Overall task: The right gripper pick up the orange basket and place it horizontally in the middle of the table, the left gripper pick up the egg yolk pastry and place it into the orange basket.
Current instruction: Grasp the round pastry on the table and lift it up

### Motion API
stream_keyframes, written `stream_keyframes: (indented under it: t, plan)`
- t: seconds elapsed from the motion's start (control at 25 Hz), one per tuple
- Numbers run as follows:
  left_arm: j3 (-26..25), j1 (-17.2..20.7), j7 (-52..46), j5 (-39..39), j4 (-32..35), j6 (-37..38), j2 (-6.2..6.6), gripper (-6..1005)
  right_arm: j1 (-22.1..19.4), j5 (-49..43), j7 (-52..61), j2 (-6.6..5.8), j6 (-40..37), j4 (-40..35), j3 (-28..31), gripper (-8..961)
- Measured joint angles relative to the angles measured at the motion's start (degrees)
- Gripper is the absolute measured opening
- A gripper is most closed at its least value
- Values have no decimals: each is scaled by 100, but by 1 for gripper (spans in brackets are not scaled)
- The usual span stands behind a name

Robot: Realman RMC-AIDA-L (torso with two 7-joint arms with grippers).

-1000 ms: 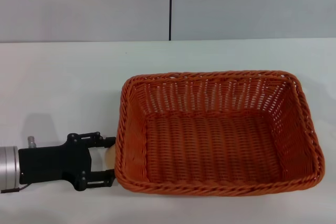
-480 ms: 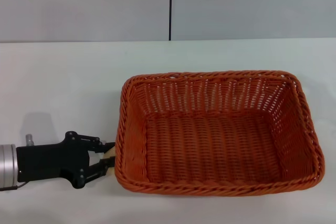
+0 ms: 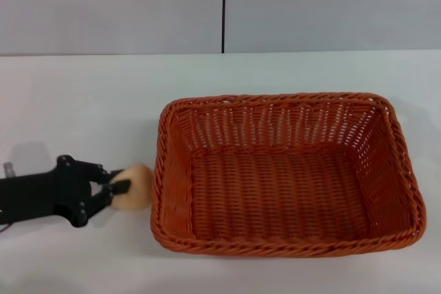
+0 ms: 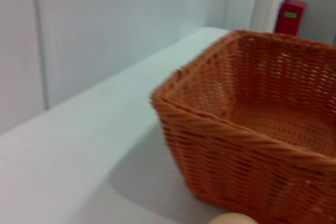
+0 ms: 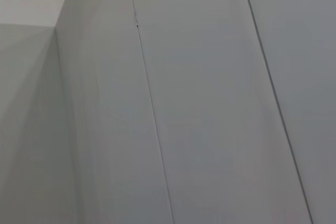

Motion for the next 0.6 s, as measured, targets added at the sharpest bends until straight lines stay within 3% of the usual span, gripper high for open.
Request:
stream_keyframes:
  t: [0.12,0.6]
  plan:
    - [-262,47,-15,-4,220,100,13,125,9,0,0,0,4,1,-1,595]
    - [-379,73,-66,-18,443,106,11,71,85,-4,0,-3,2,147,-5,595]
